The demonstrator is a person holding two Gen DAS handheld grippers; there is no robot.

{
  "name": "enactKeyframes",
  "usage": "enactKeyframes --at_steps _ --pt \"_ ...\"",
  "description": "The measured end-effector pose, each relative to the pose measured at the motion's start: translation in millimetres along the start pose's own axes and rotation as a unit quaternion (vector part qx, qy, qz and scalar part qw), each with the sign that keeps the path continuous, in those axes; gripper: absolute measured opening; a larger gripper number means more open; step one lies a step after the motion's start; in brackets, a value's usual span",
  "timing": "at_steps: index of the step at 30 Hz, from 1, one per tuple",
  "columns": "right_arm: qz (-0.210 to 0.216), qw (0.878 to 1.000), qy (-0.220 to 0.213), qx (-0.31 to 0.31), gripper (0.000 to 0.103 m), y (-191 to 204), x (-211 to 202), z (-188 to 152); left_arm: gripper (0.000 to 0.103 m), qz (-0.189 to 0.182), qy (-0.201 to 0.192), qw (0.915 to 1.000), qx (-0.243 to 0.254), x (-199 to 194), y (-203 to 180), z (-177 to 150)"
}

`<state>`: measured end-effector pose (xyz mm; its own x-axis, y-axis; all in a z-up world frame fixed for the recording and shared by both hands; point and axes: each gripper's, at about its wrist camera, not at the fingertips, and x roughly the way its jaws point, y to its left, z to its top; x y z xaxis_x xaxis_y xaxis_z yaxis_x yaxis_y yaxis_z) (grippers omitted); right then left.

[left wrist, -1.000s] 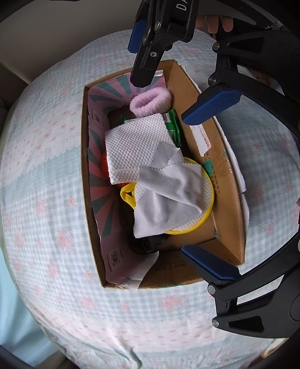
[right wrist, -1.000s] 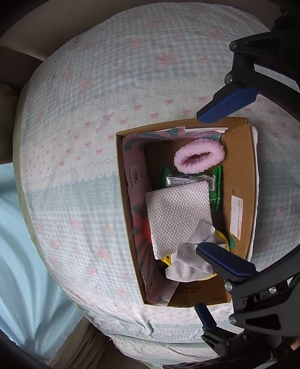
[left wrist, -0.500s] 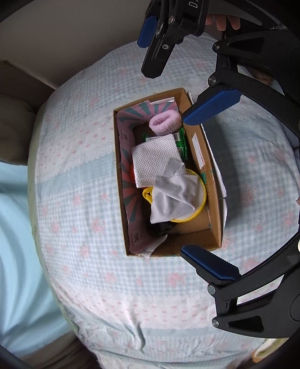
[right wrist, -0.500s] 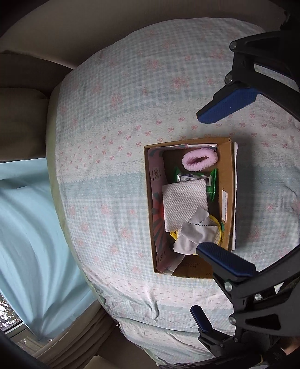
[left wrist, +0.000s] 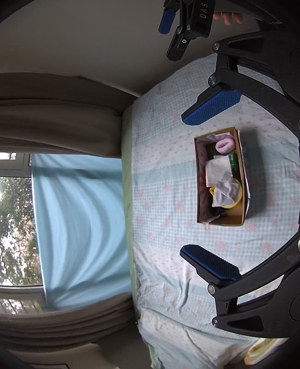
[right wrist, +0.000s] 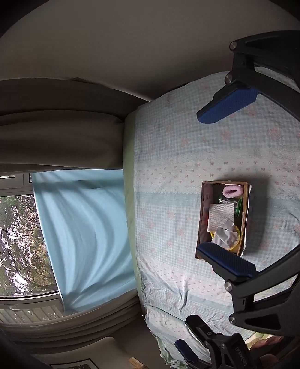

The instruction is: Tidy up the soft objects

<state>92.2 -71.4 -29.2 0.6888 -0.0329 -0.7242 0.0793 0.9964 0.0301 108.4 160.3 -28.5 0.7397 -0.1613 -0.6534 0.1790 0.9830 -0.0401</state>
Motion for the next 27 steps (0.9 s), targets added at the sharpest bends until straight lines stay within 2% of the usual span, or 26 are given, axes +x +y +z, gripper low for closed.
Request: enactKeyframes --at_steps 4,10,27 --pt "-0.003 1.0 -0.026 0.003 0.103 -11 -22 -7 0.103 0.004 -0.029 0.9996 0.001 -30 -16 -2" --pt "-0.005 0.999 -0.044 0.002 0.103 -18 -39 -19 0.103 0.004 -0.054 0.9985 -0.002 -54 -31 -15" --pt "-0.018 0.998 -0.062 0.004 0.103 -21 -56 -26 0.103 0.009 -0.066 0.9977 -0.01 -69 -40 -25"
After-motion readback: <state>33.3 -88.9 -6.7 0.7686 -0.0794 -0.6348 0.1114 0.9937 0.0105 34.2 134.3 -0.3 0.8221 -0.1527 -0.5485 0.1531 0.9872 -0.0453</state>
